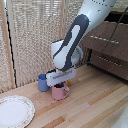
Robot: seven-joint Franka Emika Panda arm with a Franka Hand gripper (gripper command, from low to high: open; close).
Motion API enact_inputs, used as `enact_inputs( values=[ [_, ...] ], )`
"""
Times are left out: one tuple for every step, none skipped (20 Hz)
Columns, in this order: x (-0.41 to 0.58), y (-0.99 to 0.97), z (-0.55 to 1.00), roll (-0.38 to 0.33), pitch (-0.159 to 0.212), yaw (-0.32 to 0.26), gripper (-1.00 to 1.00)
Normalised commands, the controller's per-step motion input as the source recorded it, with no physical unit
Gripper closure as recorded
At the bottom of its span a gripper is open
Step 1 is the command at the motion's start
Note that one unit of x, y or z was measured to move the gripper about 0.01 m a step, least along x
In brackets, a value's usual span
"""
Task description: Propose to navigate your clamp on the clench of the first drawer. Use gentle force to register to the cabinet. Send posterior your swing mandate till over it lurks, a cup of pink essence. Fortify your grip after aiming concentric with the pink cup’s periphery. Manoeuvre the pink towards the cabinet's top. Drop your compression till the cup is resting inside.
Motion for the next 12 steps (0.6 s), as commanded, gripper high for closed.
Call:
enact_inputs(
  values=[
    [-0.183, 0.03, 0.88, 0.0, 0.01, -0.061, 1.0],
    [-0.149, 0.1, 0.97, 0.0, 0.039, -0.095, 1.0],
    [-0.083, 0.07, 1.0, 0.001, 0.035, -0.095, 1.0],
    [0.0, 0.13, 1.0, 0.0, 0.017, -0.079, 1.0],
    [0.0, 0.15, 1.0, 0.0, 0.026, -0.055, 1.0],
    [0.026, 0.11, 1.0, 0.0, 0.031, -0.039, 1.0],
    [0.131, 0.11, 1.0, 0.0, 0.016, -0.034, 1.0],
    [0.24, 0.12, 1.0, 0.0, 0.017, -0.055, 1.0],
    [0.371, 0.06, 1.0, -0.003, 0.003, -0.064, 1.0],
    [0.414, 0.07, 1.0, -0.02, 0.0, -0.078, 1.0],
    [0.451, 0.09, 1.0, -0.02, -0.003, -0.078, 1.0],
    [0.503, 0.12, 1.0, -0.045, -0.027, -0.092, 1.0]
  ],
)
